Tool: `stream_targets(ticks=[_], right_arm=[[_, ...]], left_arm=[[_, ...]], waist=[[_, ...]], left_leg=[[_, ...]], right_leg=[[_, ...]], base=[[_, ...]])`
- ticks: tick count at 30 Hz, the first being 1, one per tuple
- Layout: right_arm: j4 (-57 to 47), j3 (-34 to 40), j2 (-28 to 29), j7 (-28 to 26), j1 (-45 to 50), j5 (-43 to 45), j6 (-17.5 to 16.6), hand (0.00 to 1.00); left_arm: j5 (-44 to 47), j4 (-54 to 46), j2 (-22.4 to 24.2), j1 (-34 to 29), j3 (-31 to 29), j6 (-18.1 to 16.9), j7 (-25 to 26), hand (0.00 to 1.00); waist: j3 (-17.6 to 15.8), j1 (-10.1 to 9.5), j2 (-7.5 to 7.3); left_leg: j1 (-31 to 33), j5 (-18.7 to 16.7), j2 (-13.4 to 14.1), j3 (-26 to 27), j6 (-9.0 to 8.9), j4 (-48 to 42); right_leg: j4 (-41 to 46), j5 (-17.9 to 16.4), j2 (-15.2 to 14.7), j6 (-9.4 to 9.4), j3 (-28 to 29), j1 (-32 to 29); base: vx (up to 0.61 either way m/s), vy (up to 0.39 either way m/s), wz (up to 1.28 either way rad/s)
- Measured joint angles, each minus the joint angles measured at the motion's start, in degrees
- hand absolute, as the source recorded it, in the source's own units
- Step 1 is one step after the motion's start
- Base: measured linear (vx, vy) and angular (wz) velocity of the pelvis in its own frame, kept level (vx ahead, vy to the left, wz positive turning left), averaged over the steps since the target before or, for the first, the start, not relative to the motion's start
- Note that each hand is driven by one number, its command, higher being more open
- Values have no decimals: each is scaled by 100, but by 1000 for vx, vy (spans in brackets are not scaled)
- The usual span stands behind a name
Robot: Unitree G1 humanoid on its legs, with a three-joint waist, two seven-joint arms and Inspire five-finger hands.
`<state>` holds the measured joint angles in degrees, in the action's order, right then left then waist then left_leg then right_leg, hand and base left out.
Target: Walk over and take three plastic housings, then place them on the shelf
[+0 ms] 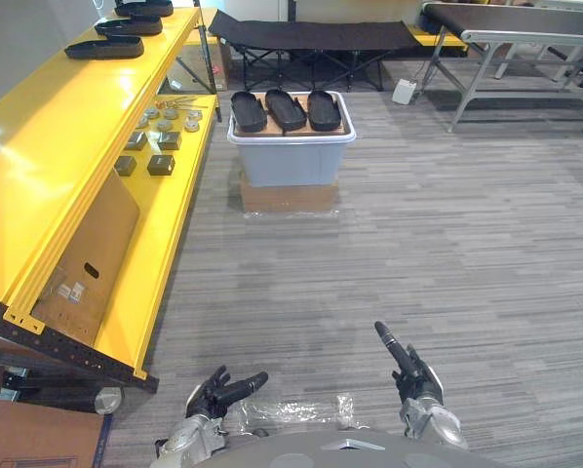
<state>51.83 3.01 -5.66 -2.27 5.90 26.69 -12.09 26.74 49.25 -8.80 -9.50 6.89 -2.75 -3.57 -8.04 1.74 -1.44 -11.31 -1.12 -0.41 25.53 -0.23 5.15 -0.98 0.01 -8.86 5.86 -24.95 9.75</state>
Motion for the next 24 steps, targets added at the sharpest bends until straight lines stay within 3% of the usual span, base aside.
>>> stream_targets(ticks=[3,5,6,9,10,12,14,15,17,18,19,20,21,22,23,24], right_arm=[[-23,0,37,44,-1,72,-1,100],[-102,8,59,111,5,71,-1,100],[-150,72,97,174,17,71,0,100],[-219,72,138,234,24,79,0,100],[-225,55,155,235,85,76,0,100],[-400,-162,154,226,168,65,-1,100],[-529,-274,156,179,200,70,-1,100],[-532,-276,155,123,201,66,-2,100],[-534,-275,154,3,225,67,-21,100],[-533,-275,153,-82,252,67,-21,100],[-534,-275,145,-131,254,64,-21,100],[-551,-286,-8,-238,230,58,-15,100],[-552,-330,-95,-247,250,58,-11,100],[-583,-393,-250,-274,256,66,2,100],[-655,-399,-316,-272,210,67,45,100],[-705,-402,-343,-270,208,60,78,100]], left_arm=[[14,-117,15,1,12,0,-33,100],[17,-298,31,5,42,1,-62,100],[17,-505,-6,12,156,12,-70,100],[16,-717,-9,131,376,16,-47,100],[18,-729,-23,180,447,31,-41,100],[25,-906,-42,231,493,103,55,100],[93,-1099,-101,298,554,153,141,100],[209,-1143,-116,305,586,153,192,100],[245,-1140,-131,298,620,153,245,100],[248,-1141,-139,295,622,151,250,100],[268,-1142,-139,297,624,148,258,100],[450,-1099,-13,321,646,155,304,100],[504,-1072,49,305,657,158,318,100],[665,-1051,122,306,671,152,338,100],[763,-1040,212,403,666,151,355,100],[855,-1040,256,416,661,151,386,100]], waist=[[14,-3,-2],[3,-2,-25],[-36,10,-96],[-201,17,-89],[-231,2,-70],[-315,-9,21],[-335,-12,-48],[-328,-30,-88],[-316,-11,-136],[-276,-9,-148],[-247,-15,-143],[-186,-7,89],[-85,-13,176],[-1,-13,417],[-59,7,602],[-109,-16,625]], left_leg=[[91,-54,-19,6,69,-2],[198,-119,-80,10,147,-5],[232,-178,-157,5,194,-6],[276,-284,-50,-78,387,-355],[280,-473,111,-76,362,-632],[255,-856,458,-73,238,-1158],[199,-1027,578,-18,100,-1410],[144,-1122,602,23,13,-1505],[-16,-1400,646,49,-183,-1766],[-33,-1696,722,26,-372,-2021],[-14,-1832,765,31,-422,-2156],[-6,-2136,1036,49,-578,-2420],[-34,-2171,1162,78,-655,-2426],[101,-2111,1495,156,-687,-2947],[576,-1848,2021,164,-495,-4218],[874,-1688,2220,-8,-441,-4816]], right_leg=[[117,-88,-33,-52,7,-137],[718,-374,-223,-2,22,-505],[1470,-563,-483,-18,23,-830],[3092,-571,-822,1,69,-1541],[3021,-719,-777,-116,25,-1539],[2524,-715,-612,-61,-168,-1652],[2063,-571,-585,82,-170,-1818],[1881,-490,-584,66,-159,-1858],[1780,-343,-571,-94,-73,-1871],[1817,-382,-524,-199,40,-1882],[1862,-433,-493,-282,63,-1878],[2130,-369,-312,-511,115,-1929],[2146,-392,-209,-541,75,-1920],[2038,-398,29,-557,-33,-1829],[1819,-365,292,-704,-47,-1587],[1624,-300,398,-837,-63,-1367]], base=[[-25,29,0],[10,74,6],[59,67,4],[91,32,13],[175,13,11],[212,19,-9],[237,4,-6],[236,-43,-13],[240,-99,-9],[239,-152,-1],[397,-283,-6],[355,-258,-8],[485,-262,-2],[436,-204,12],[448,-219,15],[423,-259,9]])
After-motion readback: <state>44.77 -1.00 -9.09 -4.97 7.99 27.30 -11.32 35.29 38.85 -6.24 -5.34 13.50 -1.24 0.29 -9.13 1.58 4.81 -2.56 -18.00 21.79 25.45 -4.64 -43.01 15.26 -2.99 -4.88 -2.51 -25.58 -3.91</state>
